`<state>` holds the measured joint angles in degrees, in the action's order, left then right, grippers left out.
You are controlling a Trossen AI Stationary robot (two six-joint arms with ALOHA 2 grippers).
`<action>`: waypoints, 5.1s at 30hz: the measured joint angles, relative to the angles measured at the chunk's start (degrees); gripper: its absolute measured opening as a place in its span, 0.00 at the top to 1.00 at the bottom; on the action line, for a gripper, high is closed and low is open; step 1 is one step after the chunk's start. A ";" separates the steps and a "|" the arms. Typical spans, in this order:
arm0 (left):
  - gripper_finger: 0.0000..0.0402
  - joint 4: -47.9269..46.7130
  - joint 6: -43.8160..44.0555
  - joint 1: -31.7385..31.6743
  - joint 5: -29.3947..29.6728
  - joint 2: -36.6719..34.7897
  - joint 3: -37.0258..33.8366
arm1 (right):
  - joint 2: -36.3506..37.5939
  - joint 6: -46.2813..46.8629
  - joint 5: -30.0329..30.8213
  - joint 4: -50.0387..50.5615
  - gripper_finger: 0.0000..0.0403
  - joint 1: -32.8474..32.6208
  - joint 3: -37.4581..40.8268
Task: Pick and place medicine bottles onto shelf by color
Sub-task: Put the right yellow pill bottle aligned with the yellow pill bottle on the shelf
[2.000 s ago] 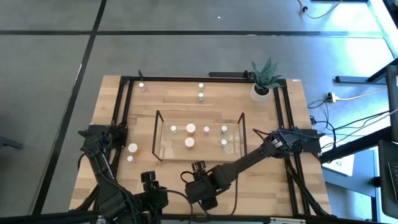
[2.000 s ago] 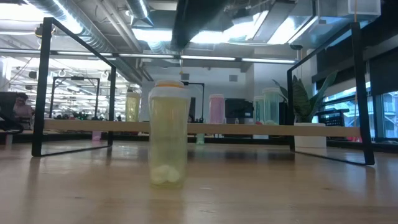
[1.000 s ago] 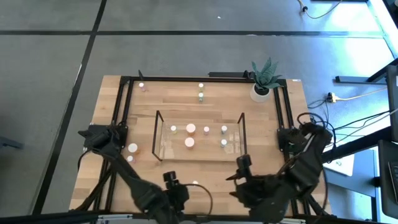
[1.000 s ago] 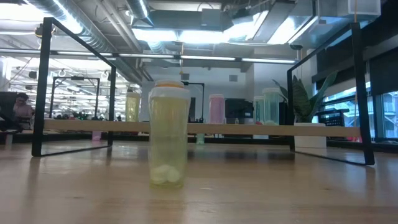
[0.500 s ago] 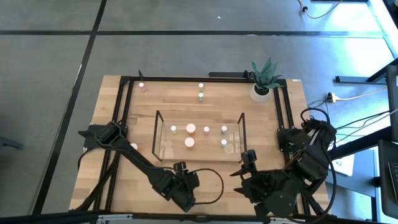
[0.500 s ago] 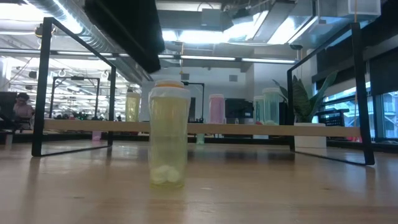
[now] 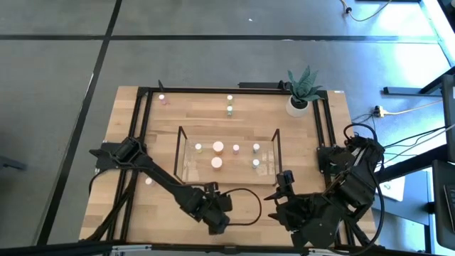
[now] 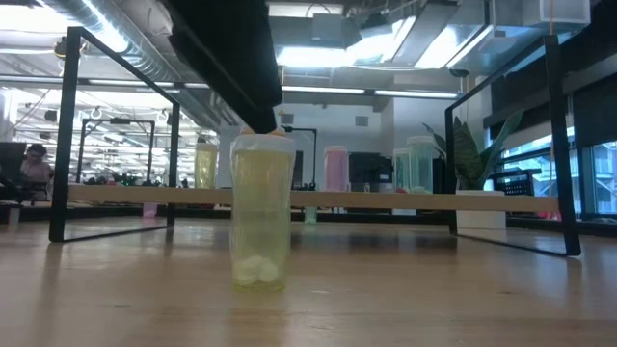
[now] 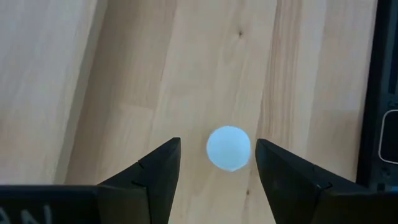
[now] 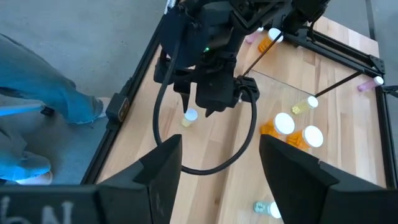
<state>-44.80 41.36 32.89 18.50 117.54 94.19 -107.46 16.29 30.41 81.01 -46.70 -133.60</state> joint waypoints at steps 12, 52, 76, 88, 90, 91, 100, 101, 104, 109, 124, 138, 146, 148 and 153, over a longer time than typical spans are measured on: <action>0.50 1.44 -1.28 -0.10 -1.52 0.26 0.00 | 0.00 -0.09 0.02 0.20 0.46 0.00 0.00; 0.50 11.91 -5.74 -0.46 -1.29 0.28 -8.63 | 0.00 -0.11 0.07 0.28 0.46 0.04 0.00; 0.68 12.74 -4.46 -0.51 -1.31 0.30 -9.09 | 0.00 -0.26 0.07 0.28 0.46 0.03 0.00; 0.77 12.76 -4.46 -0.46 -1.68 0.21 -9.09 | 0.00 -0.26 0.04 0.26 0.46 0.03 0.00; 0.77 12.60 -4.46 -0.33 -1.81 0.15 -8.97 | 0.00 -0.26 0.04 0.28 0.46 0.03 0.00; 0.77 12.18 -4.48 -0.22 -1.83 0.02 -8.69 | 0.00 -0.26 0.04 0.26 0.46 0.04 0.00; 0.77 -2.01 -4.42 0.33 -0.69 -0.33 0.89 | 0.00 -0.07 0.04 0.26 0.46 0.02 0.00; 0.77 -3.84 -4.40 0.32 0.10 -0.33 2.22 | 0.00 -0.07 0.04 0.26 0.46 0.02 0.00; 0.77 -7.68 -4.32 0.49 2.29 -0.35 6.49 | 0.00 -0.07 0.14 0.26 0.46 0.02 0.00; 0.77 -16.17 -1.54 0.71 4.14 -0.37 13.69 | 0.00 1.64 4.11 0.60 0.46 0.02 0.00; 0.77 -44.91 17.72 1.14 15.95 -1.13 30.29 | 0.00 1.50 9.03 1.22 0.46 0.37 0.00; 0.77 -44.98 22.98 -1.23 19.54 -15.46 17.04 | -0.02 1.44 9.16 1.66 0.46 1.11 0.00; 0.77 -33.33 27.21 -2.47 19.12 -23.49 -0.59 | 0.00 1.40 11.16 1.66 0.46 1.14 0.00; 0.77 -31.40 27.13 -3.66 17.54 -24.18 -3.74 | -0.01 1.46 13.38 1.64 0.46 1.15 0.00; 0.77 -28.88 25.74 -7.72 15.28 -24.37 -9.56 | 0.00 1.49 15.01 1.62 0.46 2.24 0.00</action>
<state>-73.68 67.11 25.17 33.78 93.17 84.63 -107.46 17.78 45.43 82.64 -44.46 -133.60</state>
